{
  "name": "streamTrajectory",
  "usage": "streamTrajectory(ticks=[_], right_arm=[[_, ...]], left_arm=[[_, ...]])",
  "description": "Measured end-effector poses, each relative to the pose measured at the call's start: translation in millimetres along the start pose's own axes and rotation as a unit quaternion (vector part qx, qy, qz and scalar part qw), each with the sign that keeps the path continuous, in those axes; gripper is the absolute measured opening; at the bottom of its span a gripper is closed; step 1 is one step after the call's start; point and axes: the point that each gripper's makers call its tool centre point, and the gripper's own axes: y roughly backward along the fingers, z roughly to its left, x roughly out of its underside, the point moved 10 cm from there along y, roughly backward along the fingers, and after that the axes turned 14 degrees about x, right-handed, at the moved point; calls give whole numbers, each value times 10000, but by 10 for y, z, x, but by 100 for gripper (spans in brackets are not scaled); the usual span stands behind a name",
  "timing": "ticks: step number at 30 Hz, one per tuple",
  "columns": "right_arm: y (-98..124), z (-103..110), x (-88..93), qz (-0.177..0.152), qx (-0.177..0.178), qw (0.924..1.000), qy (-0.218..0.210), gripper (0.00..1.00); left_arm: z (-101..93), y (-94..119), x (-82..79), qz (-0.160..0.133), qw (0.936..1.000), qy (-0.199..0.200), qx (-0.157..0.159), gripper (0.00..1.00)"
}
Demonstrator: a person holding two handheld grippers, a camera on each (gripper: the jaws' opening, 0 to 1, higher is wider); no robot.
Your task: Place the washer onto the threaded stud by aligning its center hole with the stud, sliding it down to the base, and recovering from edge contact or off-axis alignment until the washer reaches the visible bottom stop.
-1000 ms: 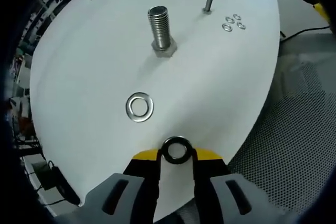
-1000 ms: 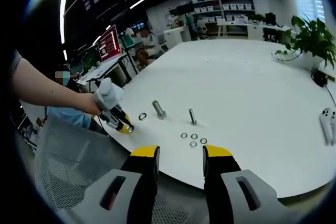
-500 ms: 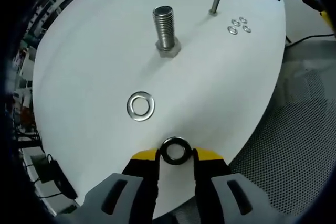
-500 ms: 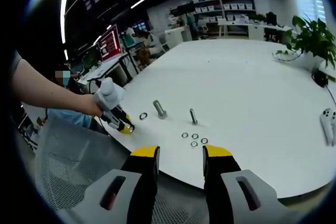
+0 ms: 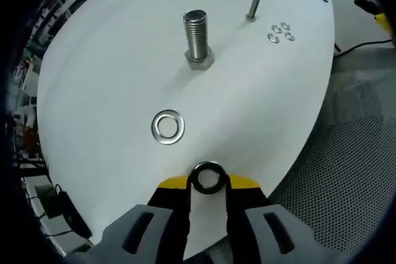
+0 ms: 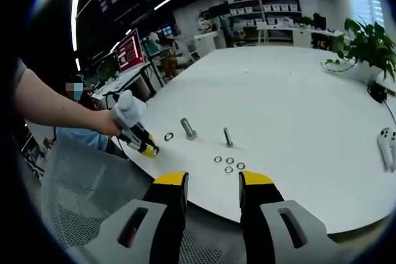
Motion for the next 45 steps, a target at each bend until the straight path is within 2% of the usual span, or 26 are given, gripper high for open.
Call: streamTrajectory(ticks=[6, 14, 29, 37, 45], right_arm=[[0, 0, 2, 6, 7, 10000, -3, 35], [-1, -4, 2, 17, 19, 10000, -12, 35], [0, -6, -1, 4, 23, 10000, -35, 35], [-2, -4, 1, 13, 18, 10000, -21, 35], [-2, -12, 1, -4, 39, 10000, -52, 35]], left_arm=[[21, -12, -15, 90, 9999, -57, 20, 18], [24, 52, -92, 23, 9997, -242, 12, 18], [49, 309, -359, -302, 9978, -591, -81, 18], [27, 467, -614, -607, 9955, -731, -68, 18], [2, 529, -891, -715, 9930, -941, -39, 18]])
